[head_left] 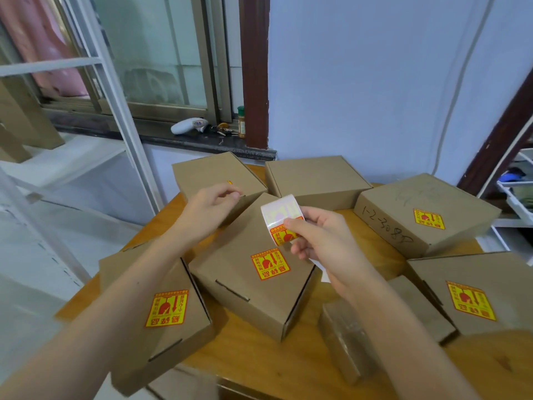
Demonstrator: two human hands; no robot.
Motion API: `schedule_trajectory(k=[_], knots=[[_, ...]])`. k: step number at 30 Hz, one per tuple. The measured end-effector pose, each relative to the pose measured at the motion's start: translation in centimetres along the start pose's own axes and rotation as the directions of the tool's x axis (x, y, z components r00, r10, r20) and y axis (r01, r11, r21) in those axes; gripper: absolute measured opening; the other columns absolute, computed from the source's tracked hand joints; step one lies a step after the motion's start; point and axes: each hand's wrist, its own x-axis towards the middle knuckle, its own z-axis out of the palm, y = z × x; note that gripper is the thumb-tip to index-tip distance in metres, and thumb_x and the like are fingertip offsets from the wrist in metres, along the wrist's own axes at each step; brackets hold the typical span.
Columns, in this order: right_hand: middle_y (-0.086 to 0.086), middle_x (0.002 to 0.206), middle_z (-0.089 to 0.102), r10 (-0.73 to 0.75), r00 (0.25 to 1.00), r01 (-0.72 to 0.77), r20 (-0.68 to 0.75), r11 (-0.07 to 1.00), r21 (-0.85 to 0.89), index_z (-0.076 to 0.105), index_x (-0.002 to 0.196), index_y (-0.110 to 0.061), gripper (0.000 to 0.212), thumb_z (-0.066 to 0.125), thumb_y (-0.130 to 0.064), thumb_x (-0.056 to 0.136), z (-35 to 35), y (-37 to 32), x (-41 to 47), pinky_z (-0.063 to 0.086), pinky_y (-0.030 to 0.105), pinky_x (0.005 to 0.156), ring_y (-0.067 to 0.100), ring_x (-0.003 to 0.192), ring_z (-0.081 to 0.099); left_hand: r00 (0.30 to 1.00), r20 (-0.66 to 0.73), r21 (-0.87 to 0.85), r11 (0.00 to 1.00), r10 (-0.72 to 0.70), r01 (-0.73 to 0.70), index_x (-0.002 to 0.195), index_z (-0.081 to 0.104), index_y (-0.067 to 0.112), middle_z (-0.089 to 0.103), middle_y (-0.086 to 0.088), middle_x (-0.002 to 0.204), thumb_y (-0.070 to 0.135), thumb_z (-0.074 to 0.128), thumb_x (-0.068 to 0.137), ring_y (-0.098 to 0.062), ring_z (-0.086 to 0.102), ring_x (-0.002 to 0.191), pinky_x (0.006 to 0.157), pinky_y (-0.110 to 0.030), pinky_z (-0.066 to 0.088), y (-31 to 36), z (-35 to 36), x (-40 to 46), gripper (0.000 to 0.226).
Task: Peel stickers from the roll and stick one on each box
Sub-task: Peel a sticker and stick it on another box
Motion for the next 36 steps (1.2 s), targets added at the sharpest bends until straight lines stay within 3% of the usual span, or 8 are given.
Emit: schedule_trajectory(k=[6, 10, 14, 20, 25, 29, 33, 36], knots=[[0.003, 0.079, 0.071, 0.007, 1.0, -0.006, -0.029, 1.0, 0.031, 0.069, 0.108, -0.017, 0.02, 0.062, -0.017, 0.089, -0.8, 0.2, -2.8, 0.041, 0.02, 0.047, 0.007, 0.047, 0.053, 0.978, 0.036, -0.218, 0.956, 0.207, -0.194, 0.115, 0.063, 0.029, 0.064, 0.018, 0.111, 0.034, 0.055, 0.095, -0.003, 0.058, 0.109, 0.09, -0.025, 0.045, 5.4, 0.7, -5.2, 0.022], [0.001, 0.072, 0.064, -0.011, 0.999, 0.014, -0.041, 0.996, 0.085, 0.072, 0.097, -0.017, 0.012, 0.064, -0.021, 0.089, -2.0, 0.4, -5.1, 0.035, 0.019, 0.042, 0.008, 0.042, 0.043, 0.954, 0.078, -0.208, 0.94, 0.291, -0.27, 0.121, 0.059, 0.031, 0.059, 0.026, 0.118, 0.026, 0.07, 0.086, 0.001, 0.051, 0.116, 0.095, -0.013, 0.039, 7.7, 1.6, -8.5, 0.037], [0.007, 0.079, 0.059, 0.0, 1.0, 0.003, -0.023, 0.988, 0.156, 0.073, 0.101, -0.02, 0.016, 0.064, -0.025, 0.089, -3.3, 0.4, -7.3, 0.029, 0.02, 0.042, 0.008, 0.043, 0.038, 0.92, 0.099, -0.138, 0.921, 0.38, -0.365, 0.122, 0.061, 0.025, 0.058, 0.014, 0.124, 0.02, 0.078, 0.078, 0.004, 0.049, 0.116, 0.093, -0.007, 0.034, 8.9, 2.8, -10.1, 0.047], [0.001, 0.077, 0.063, 0.004, 0.998, -0.017, 0.065, 0.981, 0.193, 0.072, 0.098, -0.022, 0.014, 0.065, -0.027, 0.087, -5.7, -0.4, -10.3, 0.025, 0.023, 0.041, 0.008, 0.042, 0.041, 0.938, 0.081, -0.159, 0.934, 0.337, -0.321, 0.12, 0.059, 0.041, 0.063, 0.021, 0.114, 0.042, 0.07, 0.078, -0.005, 0.056, 0.102, 0.085, -0.025, 0.048, 11.0, 3.9, -11.9, 0.043], [-0.001, 0.078, 0.071, -0.046, 0.99, 0.025, 0.132, 0.987, 0.16, 0.07, 0.106, -0.02, 0.031, 0.069, -0.03, 0.077, -7.5, -0.8, -13.0, 0.041, 0.018, 0.043, 0.01, 0.048, 0.052, 0.94, 0.121, -0.31, 0.912, 0.318, -0.268, 0.118, 0.063, 0.036, 0.07, 0.017, 0.107, 0.053, 0.059, 0.083, -0.006, 0.064, 0.099, 0.082, -0.024, 0.052, 12.7, 4.6, -12.7, 0.038], [0.001, 0.08, 0.073, -0.054, 0.998, 0.052, 0.024, 0.994, 0.094, 0.069, 0.11, -0.018, 0.026, 0.066, -0.029, 0.086, -8.6, -0.6, -14.4, 0.046, 0.02, 0.048, 0.012, 0.054, 0.056, 0.94, 0.091, -0.185, 0.933, 0.33, -0.31, 0.125, 0.057, 0.039, 0.063, 0.021, 0.117, 0.051, 0.059, 0.088, 0.001, 0.057, 0.107, 0.088, -0.022, 0.049, 13.9, 5.5, -13.4, 0.039], [0.001, 0.073, 0.071, -0.043, 0.998, 0.047, -0.052, 0.995, 0.089, 0.071, 0.103, -0.016, 0.02, 0.064, -0.028, 0.089, -9.4, -0.2, -15.2, 0.047, 0.02, 0.048, 0.011, 0.053, 0.056, 0.86, 0.089, -0.052, 0.864, 0.503, -0.501, 0.124, 0.06, 0.033, 0.057, 0.018, 0.128, 0.04, 0.069, 0.084, -0.001, 0.049, 0.118, 0.098, -0.019, 0.037, 15.1, 6.2, -14.0, 0.041], [0.0, 0.075, 0.071, -0.04, 0.997, 0.047, -0.062, 0.994, 0.102, 0.069, 0.108, -0.014, 0.023, 0.064, -0.026, 0.089, -10.0, 0.0, -15.6, 0.047, 0.019, 0.047, 0.01, 0.052, 0.057, 0.834, 0.102, -0.012, 0.839, 0.542, -0.544, 0.121, 0.063, 0.031, 0.058, 0.017, 0.127, 0.043, 0.067, 0.082, -0.004, 0.051, 0.115, 0.096, -0.012, 0.034, 15.6, 7.0, -14.4, 0.041]])
